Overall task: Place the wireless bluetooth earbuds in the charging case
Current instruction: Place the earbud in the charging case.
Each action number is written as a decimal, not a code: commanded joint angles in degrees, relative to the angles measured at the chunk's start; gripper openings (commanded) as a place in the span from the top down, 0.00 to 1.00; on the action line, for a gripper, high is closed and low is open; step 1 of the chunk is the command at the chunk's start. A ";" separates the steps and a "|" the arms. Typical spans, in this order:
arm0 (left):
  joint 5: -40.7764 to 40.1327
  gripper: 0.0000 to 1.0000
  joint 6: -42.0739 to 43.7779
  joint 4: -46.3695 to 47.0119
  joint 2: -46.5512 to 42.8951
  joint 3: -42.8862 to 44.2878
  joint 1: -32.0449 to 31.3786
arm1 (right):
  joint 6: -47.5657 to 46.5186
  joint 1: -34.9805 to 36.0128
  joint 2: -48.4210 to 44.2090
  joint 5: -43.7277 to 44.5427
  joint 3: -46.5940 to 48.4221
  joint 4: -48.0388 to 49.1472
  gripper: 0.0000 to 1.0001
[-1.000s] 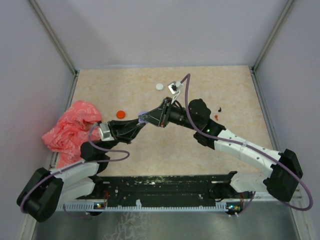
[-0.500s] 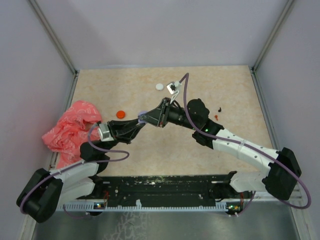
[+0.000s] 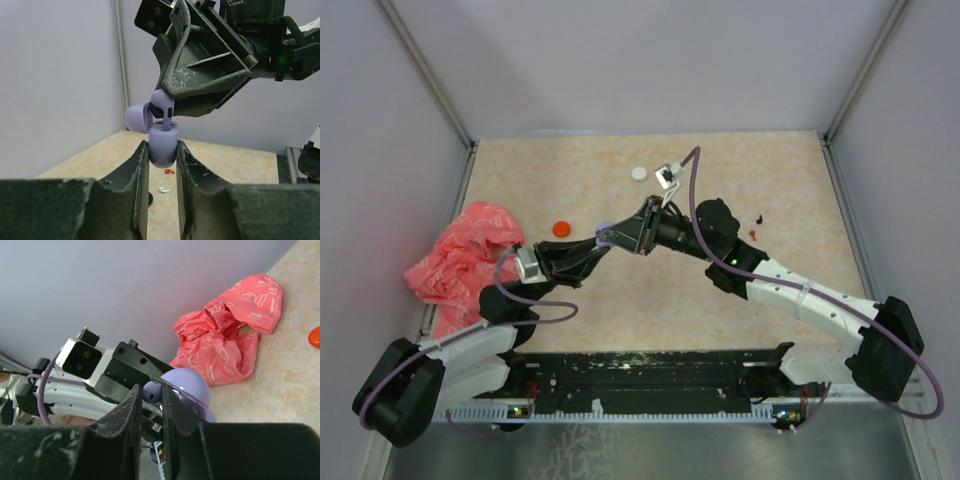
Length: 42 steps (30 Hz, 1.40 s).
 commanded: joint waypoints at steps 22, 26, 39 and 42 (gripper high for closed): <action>-1.14 1.00 0.92 15.63 -3.62 -0.33 0.04 | 2.47 0.25 -3.07 6.47 -2.62 -5.50 0.83; -0.44 1.00 0.45 15.63 -3.65 -0.20 0.03 | 2.98 0.25 -2.80 6.73 -2.91 -5.69 0.82; 2.16 1.00 -0.54 15.63 -1.81 0.35 -0.02 | -2.52 0.21 -0.95 5.28 2.54 -11.06 0.70; 2.70 1.00 -0.49 15.50 -1.06 0.24 0.03 | -5.32 0.27 -0.85 5.00 4.78 -14.17 0.67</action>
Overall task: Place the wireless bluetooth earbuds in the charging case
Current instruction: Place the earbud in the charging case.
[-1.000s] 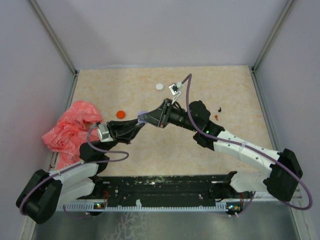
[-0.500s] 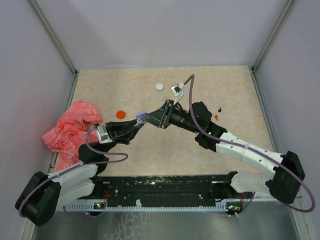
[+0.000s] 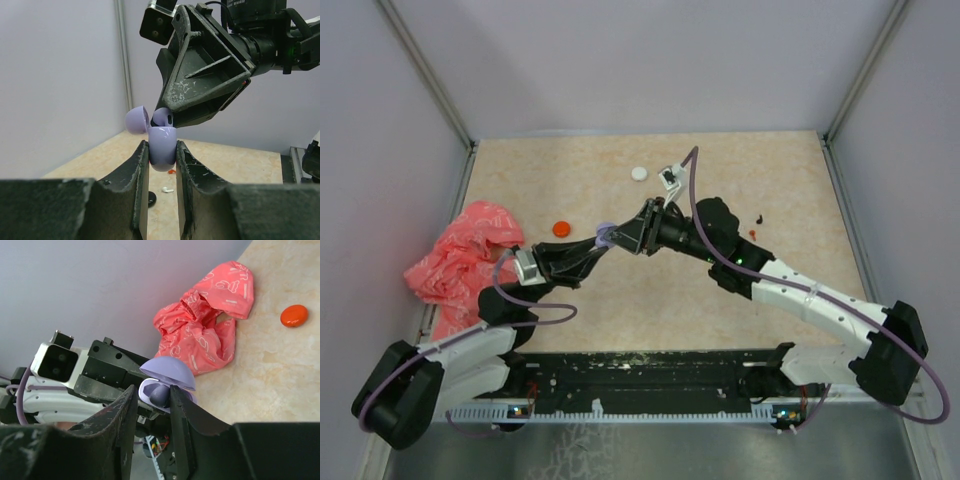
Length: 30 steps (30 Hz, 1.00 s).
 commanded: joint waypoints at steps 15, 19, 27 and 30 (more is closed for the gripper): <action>8.36 1.00 -3.44 15.73 3.70 1.22 -0.13 | -20.28 0.00 3.70 -2.75 16.40 -24.31 0.63; 8.96 1.00 -3.96 15.74 3.21 1.42 -0.09 | -22.52 -0.03 4.31 -5.26 16.84 -25.01 0.59; 11.40 1.00 -5.85 15.72 2.74 2.02 -0.16 | -29.02 -0.01 3.63 -8.69 16.58 -22.89 0.57; 12.65 1.00 -6.71 15.72 2.89 2.57 -0.09 | -31.97 0.00 4.12 -11.48 17.52 -23.38 0.57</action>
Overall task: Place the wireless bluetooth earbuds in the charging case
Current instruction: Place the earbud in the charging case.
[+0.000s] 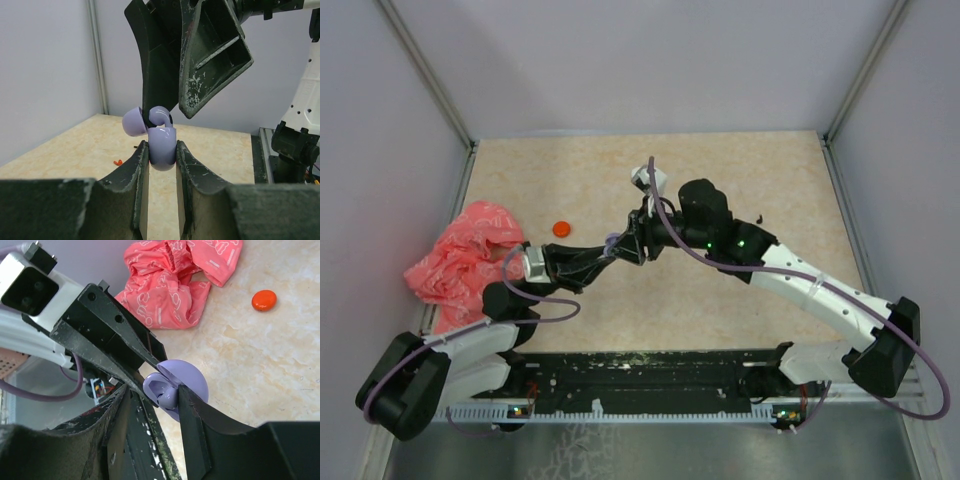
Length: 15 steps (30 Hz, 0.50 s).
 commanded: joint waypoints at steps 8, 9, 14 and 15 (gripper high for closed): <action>8.96 1.00 -5.10 15.56 -0.64 3.85 -0.70 | -17.10 0.04 1.43 -9.00 6.41 -2.18 0.56; 9.42 1.00 -5.28 15.55 -0.49 4.01 -0.63 | -18.12 0.02 1.63 -9.76 6.87 -2.51 0.56; 10.98 1.00 -6.71 15.55 0.14 4.87 -0.64 | -22.09 0.04 3.30 -12.85 8.95 -4.64 0.56; 11.00 1.00 -6.75 15.59 0.16 4.92 -0.63 | -22.77 0.05 3.84 -13.19 9.50 -5.27 0.56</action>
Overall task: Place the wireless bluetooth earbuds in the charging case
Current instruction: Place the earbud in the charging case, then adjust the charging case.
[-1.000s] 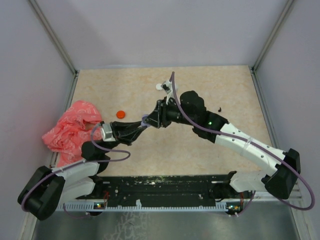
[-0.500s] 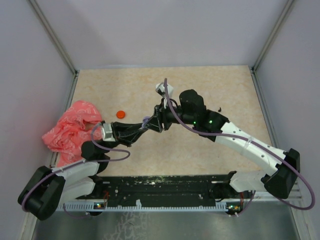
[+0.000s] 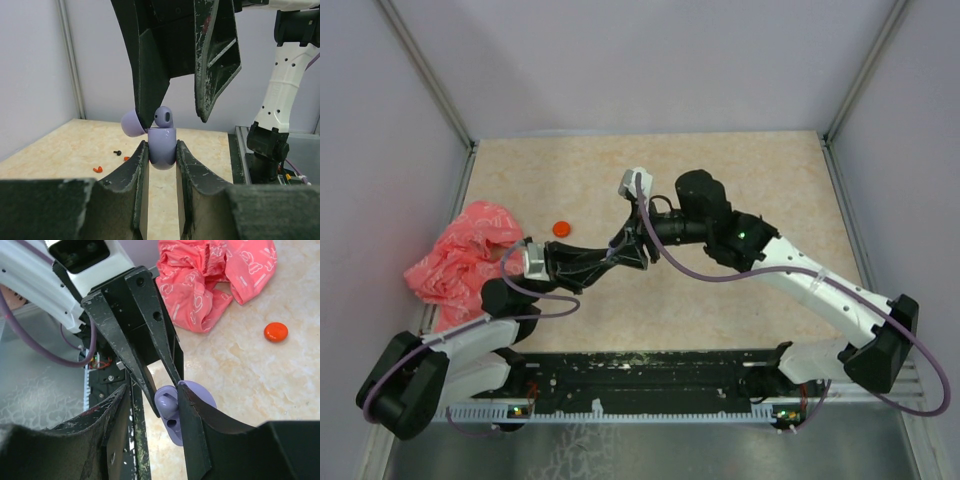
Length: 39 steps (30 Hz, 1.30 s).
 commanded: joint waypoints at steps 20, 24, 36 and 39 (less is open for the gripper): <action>0.73 1.00 1.54 15.55 2.14 -0.99 -0.70 | -4.44 0.11 0.69 8.36 8.65 1.30 0.48; -0.06 1.00 2.79 15.54 1.66 -1.82 -0.70 | -3.43 -0.36 -1.51 11.85 7.47 -1.07 0.48; -0.17 1.00 1.49 15.54 0.61 -1.95 -0.64 | -1.05 -8.36 -3.37 -9.52 -3.31 1.09 0.43; -0.14 1.00 0.19 15.54 0.50 -1.53 -0.64 | -2.95 -8.59 -4.18 -11.59 -5.65 3.27 0.43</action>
